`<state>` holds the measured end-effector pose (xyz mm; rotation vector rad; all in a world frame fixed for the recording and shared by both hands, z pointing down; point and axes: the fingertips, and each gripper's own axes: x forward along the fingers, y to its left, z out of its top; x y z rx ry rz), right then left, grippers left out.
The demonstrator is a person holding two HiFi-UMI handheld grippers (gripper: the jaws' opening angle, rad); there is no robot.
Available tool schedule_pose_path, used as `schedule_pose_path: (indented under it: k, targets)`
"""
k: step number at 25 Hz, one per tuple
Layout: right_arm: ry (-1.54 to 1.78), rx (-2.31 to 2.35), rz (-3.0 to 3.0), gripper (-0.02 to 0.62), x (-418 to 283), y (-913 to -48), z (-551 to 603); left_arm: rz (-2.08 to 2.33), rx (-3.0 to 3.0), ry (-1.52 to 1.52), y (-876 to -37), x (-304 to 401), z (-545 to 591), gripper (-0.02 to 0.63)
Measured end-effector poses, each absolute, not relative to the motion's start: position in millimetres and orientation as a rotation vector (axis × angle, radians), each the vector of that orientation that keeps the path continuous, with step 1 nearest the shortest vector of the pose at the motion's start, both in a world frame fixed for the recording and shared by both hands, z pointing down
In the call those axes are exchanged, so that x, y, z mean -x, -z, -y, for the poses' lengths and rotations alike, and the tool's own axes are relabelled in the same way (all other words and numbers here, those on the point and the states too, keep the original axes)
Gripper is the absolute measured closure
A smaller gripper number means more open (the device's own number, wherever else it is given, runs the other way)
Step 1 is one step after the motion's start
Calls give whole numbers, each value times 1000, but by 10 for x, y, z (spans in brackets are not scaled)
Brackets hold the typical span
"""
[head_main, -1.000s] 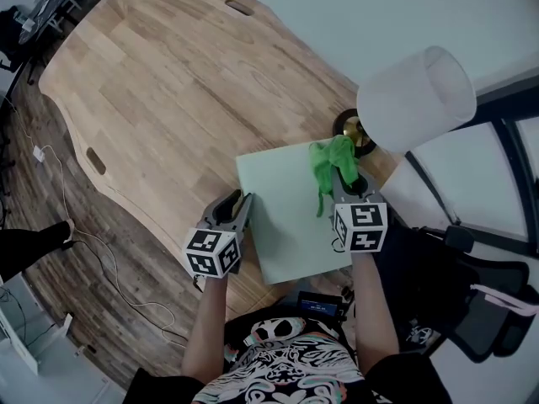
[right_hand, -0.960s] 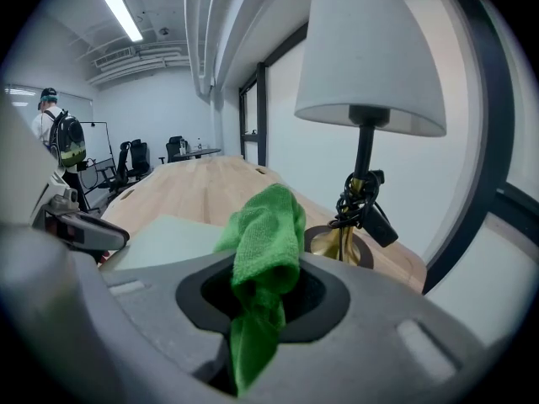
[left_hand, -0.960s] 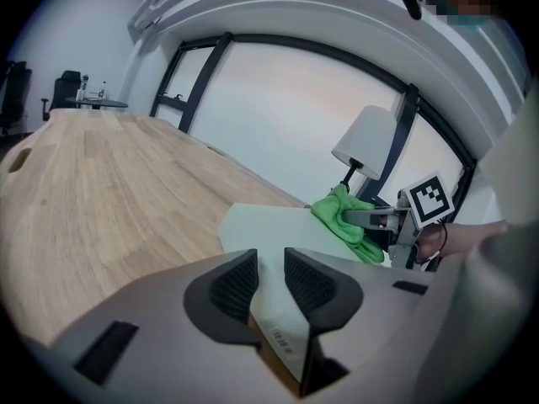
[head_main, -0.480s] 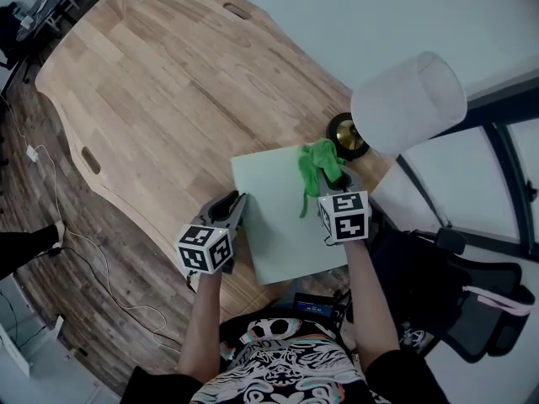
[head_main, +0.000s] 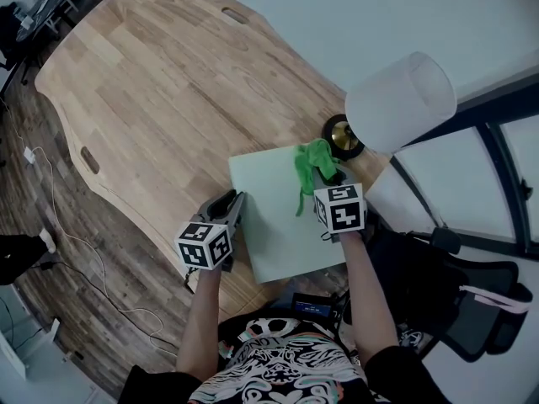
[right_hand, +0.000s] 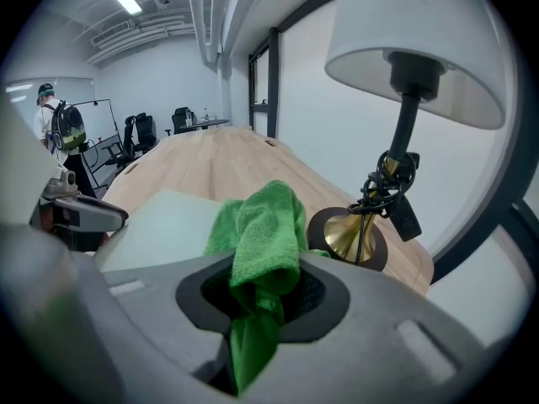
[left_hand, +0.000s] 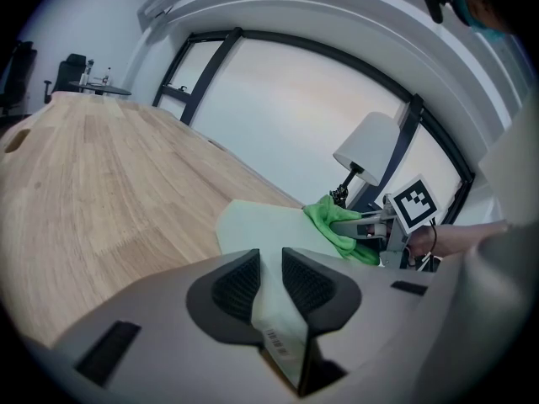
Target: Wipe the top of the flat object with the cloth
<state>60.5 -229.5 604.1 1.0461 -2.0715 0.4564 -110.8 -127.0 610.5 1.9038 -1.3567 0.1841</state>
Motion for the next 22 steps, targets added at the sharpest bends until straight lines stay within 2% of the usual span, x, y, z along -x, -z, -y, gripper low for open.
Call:
schedule_pose_path:
  k: [22]
  targets:
    - [-451, -973, 2049, 518, -352, -6054, 2206, 1348, -1895, -194, -6115, 1100, 1266, 523]
